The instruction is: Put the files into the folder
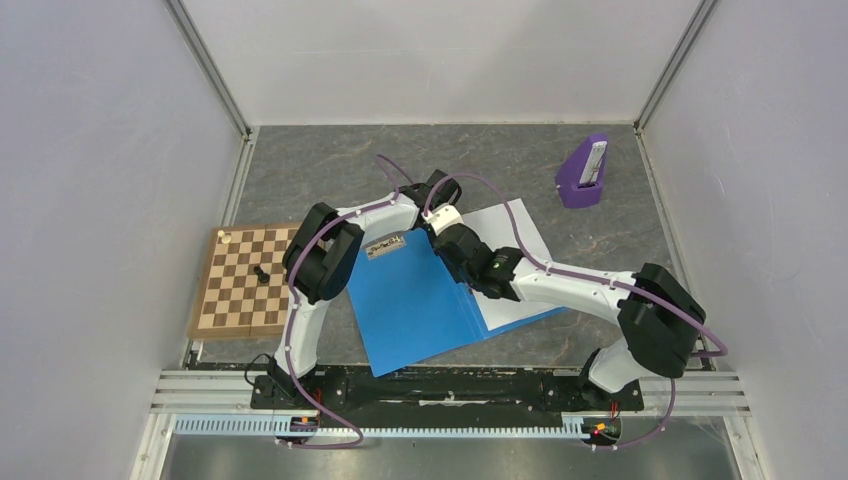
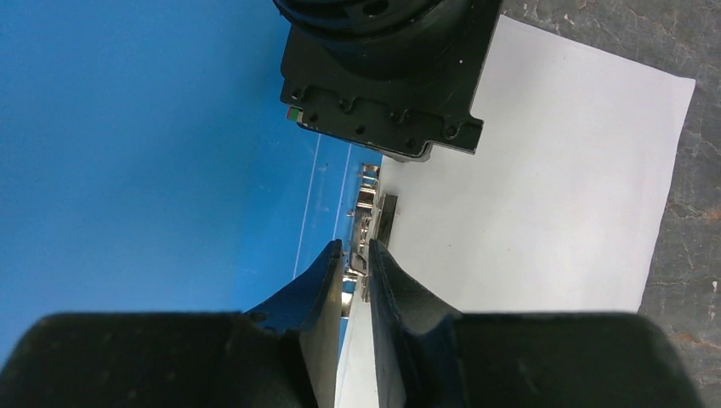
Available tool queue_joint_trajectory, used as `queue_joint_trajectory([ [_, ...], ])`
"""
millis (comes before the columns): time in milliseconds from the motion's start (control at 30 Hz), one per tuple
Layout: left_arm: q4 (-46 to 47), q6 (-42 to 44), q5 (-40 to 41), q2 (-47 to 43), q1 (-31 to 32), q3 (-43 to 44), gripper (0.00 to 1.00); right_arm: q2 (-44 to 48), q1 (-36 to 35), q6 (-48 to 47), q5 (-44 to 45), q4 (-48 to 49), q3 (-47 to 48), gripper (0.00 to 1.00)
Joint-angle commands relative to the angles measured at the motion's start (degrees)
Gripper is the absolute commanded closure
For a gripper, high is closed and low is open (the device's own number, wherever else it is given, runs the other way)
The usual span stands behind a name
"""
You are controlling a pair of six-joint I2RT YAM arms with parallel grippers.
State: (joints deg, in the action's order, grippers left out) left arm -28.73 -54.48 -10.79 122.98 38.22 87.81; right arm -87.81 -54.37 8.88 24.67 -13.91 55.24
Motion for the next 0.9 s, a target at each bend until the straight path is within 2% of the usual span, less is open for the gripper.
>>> queue_joint_trajectory([
  [0, -4.93, 1.41, 5.6, 3.23, -0.58, -0.89, 0.98, -1.09, -0.66, -1.03, 1.43, 0.9, 2.32, 0.81],
  [233, -4.88, 1.48, 5.5, 3.32, -0.77, -0.88, 0.98, -2.7, -0.72, -1.22, 1.18, 1.73, 1.75, 0.89],
  [500, -4.91, 1.57, 5.42, 3.5, -0.95, -0.86, 0.98, -2.63, -0.79, -0.72, 0.94, 2.09, 0.44, 0.93],
  [867, -4.93, 1.91, 5.22, 3.76, -1.3, -0.86, 0.98, -0.12, -0.76, -0.12, 1.27, 1.34, -3.23, 0.92],
])
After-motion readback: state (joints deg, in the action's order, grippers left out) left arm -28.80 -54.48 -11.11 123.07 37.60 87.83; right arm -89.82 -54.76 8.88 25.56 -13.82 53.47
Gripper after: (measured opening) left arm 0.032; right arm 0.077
